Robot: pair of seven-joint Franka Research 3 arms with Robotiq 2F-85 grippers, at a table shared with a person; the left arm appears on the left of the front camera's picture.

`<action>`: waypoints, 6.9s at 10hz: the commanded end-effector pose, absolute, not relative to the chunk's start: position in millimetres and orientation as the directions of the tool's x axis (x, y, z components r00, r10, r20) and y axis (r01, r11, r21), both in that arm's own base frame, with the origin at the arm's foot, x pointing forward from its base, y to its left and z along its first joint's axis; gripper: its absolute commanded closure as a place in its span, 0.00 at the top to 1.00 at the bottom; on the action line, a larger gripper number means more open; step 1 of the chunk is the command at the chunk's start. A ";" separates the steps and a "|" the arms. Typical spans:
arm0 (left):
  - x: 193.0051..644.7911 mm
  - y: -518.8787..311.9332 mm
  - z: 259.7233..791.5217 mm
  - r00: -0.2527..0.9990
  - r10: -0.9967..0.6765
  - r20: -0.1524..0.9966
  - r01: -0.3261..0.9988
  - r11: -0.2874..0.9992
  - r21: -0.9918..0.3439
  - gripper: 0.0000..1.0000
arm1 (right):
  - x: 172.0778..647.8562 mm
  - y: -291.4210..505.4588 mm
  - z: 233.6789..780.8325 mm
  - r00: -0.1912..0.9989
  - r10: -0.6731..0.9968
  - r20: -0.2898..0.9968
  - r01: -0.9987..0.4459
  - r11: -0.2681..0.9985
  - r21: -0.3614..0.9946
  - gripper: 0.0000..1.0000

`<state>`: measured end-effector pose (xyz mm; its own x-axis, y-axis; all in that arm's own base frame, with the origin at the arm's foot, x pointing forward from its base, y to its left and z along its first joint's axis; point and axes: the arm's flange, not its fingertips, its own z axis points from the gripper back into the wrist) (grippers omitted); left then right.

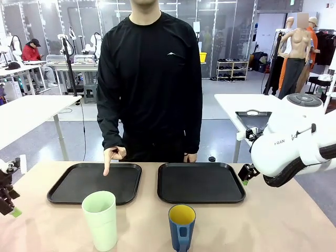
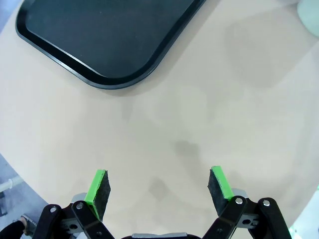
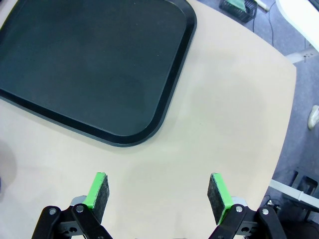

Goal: Sort and store the cups by type.
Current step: Pick up the Reusable plastic cup.

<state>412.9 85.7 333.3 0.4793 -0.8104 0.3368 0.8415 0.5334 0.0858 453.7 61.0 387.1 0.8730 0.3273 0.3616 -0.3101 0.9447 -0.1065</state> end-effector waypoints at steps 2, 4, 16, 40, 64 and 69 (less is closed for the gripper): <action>416.1 97.3 322.6 0.426 -0.783 0.454 0.877 0.480 0.004 1.00 | 454.0 59.9 387.2 0.874 0.325 0.360 -0.308 0.945 -0.106 1.00; 411.1 112.9 303.4 0.318 -0.750 0.581 0.929 0.368 -0.034 1.00 | 454.0 59.9 387.2 0.874 0.325 0.360 -0.308 0.945 -0.106 1.00; 381.8 87.1 268.7 0.076 -0.234 0.969 0.978 0.205 -0.027 1.00 | 454.0 59.9 387.2 0.874 0.325 0.360 -0.308 0.945 -0.106 1.00; 351.2 -32.2 215.4 -0.053 -0.171 0.984 0.998 0.011 0.056 1.00 | 454.0 59.9 387.2 0.874 0.325 0.360 -0.308 0.945 -0.106 1.00; 383.2 -125.7 218.2 0.032 -0.067 0.997 0.978 -0.203 -0.045 1.00 | 454.0 59.9 387.2 0.874 0.325 0.360 -0.308 0.945 -0.106 1.00; 378.7 -139.4 212.5 0.065 -0.033 0.997 0.966 -0.247 -0.071 1.00 | 454.0 59.9 387.2 0.874 0.325 0.360 -0.308 0.945 -0.106 1.00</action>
